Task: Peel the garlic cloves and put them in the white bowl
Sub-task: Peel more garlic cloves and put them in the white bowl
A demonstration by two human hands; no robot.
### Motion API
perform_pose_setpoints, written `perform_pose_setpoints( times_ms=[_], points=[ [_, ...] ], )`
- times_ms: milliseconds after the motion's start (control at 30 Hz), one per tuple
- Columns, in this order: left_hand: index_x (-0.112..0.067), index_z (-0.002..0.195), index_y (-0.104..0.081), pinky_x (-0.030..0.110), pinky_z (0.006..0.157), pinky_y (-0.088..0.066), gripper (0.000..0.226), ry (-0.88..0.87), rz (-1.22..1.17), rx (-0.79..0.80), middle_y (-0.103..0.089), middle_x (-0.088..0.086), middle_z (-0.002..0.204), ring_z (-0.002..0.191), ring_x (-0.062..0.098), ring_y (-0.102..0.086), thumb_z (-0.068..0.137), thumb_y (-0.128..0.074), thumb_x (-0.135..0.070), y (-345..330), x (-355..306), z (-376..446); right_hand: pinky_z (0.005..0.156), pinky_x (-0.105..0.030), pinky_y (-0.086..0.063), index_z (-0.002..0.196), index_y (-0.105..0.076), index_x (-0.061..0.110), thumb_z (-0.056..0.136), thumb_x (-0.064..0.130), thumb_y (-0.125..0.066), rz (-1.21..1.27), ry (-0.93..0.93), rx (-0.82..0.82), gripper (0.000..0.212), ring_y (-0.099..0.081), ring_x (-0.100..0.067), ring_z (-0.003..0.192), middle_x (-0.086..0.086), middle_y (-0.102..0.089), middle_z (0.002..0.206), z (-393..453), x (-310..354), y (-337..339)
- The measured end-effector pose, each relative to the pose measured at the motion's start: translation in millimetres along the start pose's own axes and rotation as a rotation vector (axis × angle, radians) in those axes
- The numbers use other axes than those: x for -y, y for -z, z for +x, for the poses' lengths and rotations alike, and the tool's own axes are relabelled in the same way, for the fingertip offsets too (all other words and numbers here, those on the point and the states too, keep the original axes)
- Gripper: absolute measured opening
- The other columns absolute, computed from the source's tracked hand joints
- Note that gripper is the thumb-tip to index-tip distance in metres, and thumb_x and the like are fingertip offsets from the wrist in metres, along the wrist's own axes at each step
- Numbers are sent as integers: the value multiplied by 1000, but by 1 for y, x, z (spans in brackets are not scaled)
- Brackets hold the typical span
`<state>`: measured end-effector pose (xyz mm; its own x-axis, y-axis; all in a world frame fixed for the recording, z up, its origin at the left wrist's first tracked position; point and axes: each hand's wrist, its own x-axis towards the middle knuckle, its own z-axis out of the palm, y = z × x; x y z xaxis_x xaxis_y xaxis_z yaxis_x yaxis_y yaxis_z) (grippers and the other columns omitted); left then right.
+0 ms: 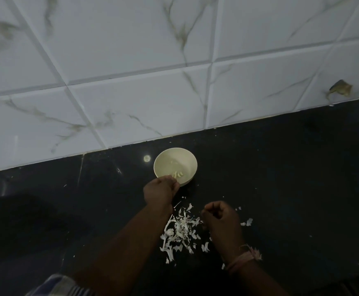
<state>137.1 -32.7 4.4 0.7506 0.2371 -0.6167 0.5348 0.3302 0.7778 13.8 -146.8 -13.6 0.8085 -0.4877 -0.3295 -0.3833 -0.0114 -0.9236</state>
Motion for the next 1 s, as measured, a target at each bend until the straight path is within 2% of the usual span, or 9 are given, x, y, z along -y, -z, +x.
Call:
perform_pose_setpoints(
  times_ms=[100,200,300,400,500,633,733,833,1000],
  points=[
    [-3,95,-69,20,56,-54,7,-75,17,42,-71,20,95,75,20,-68,90,-70,3,7,7,-5,73,-34,-57,91,-65,16,93,4,-65,-48,-12,-12,12,-65,-21,81,-4,-68,89,-1,-16,-2],
    [2,96,-70,23,55,-52,9,-87,79,87,-70,18,82,62,16,-65,91,-73,-5,17,24,-13,74,-24,-52,91,-66,21,96,13,-64,-171,46,19,9,-65,-9,83,5,-68,89,-8,-31,-7],
    [4,95,-70,21,53,-55,4,25,148,159,-71,19,85,67,19,-68,93,-66,5,26,51,-25,77,-26,-53,93,-66,26,97,28,-64,-388,161,60,5,-63,-2,84,11,-68,88,-14,-43,-9],
    [5,101,-69,24,59,-60,23,113,215,183,-72,21,91,79,25,-71,95,-50,15,33,76,-35,71,-33,-53,88,-65,24,99,35,-59,-556,225,78,17,-61,-6,75,8,-66,80,-17,-45,-3],
    [2,105,-70,26,65,-59,22,112,292,231,-73,18,96,84,24,-69,97,-51,10,38,87,-42,67,-27,-51,88,-65,22,100,32,-60,-523,216,-1,17,-61,-6,74,9,-65,80,-14,-47,19],
    [0,105,-70,24,60,-55,17,114,314,275,-72,14,96,72,17,-64,98,-54,3,40,93,-48,70,-8,-36,102,-68,20,100,15,-59,-500,174,-219,11,-57,-5,88,5,-63,100,1,-56,68],
    [-1,104,-70,25,57,-52,18,120,339,295,-71,15,95,70,15,-63,98,-53,3,39,100,-54,79,-15,-40,103,-69,21,99,16,-60,-629,173,-193,11,-56,-8,96,4,-63,105,11,-63,89],
    [-1,106,-69,24,59,-50,17,141,360,339,-71,13,95,71,14,-61,100,-53,1,35,107,-61,90,-28,-40,98,-74,23,98,19,-62,-782,333,-58,13,-59,-13,97,4,-67,101,18,-67,89],
    [-3,104,-70,25,60,-51,17,140,370,336,-72,15,100,73,16,-62,99,-54,-1,30,113,-67,95,-33,-39,123,-67,31,103,26,-46,-1147,470,115,29,-49,-21,111,2,-60,120,25,-64,77]
  ],
)
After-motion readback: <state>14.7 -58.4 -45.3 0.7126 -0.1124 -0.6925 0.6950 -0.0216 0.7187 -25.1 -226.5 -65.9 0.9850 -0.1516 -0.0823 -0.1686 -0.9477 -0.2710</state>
